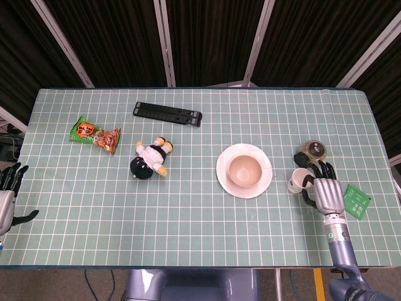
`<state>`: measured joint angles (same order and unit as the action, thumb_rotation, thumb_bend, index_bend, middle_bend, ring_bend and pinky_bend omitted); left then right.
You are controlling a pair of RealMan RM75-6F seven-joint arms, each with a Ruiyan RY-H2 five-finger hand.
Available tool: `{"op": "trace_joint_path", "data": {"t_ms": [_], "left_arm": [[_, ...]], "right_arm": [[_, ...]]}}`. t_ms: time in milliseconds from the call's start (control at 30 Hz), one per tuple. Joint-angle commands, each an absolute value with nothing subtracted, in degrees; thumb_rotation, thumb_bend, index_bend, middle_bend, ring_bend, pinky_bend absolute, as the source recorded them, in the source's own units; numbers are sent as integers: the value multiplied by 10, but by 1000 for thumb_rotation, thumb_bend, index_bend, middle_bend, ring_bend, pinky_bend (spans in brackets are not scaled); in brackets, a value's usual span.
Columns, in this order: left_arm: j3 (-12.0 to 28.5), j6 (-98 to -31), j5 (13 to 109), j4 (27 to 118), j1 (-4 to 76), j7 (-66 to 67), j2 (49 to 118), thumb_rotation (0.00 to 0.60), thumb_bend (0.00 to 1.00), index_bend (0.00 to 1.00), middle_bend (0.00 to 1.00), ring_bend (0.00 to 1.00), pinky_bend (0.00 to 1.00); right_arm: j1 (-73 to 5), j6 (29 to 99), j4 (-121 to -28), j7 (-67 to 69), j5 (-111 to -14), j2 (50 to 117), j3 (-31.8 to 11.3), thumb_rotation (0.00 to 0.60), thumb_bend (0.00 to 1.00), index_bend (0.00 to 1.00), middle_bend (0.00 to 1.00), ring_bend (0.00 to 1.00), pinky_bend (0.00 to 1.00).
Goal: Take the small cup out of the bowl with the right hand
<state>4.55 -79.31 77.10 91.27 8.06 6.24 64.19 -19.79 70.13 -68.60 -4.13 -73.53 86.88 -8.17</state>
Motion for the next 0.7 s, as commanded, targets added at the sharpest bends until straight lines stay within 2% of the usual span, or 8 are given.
{"op": "trace_joint_path", "data": {"t_ms": [33,100,200,700], "left_arm": [[46,-793,771,913,80,62,642,600,0,0,0,0,0],[46,-793,771,913,80,62,642,600,0,0,0,0,0],[45,-794,771,913,80,62,642,600,0,0,0,0,0],[43,-788,768,905,82,71,648,600,0,0,0,0,0]], "right_arm": [[-192,711,-705,-38,-742,855,-82,600,264,223,1,0,0],[-188,719,-719,-39,-746,845,-82,600,241,120,0,0,0],[-182,733,-737,-41,-753,830,-82,600,219,49,0,0,0],[-124,824,-775,-4,-832,761,-43,600,128,0,0,0,0]]}}
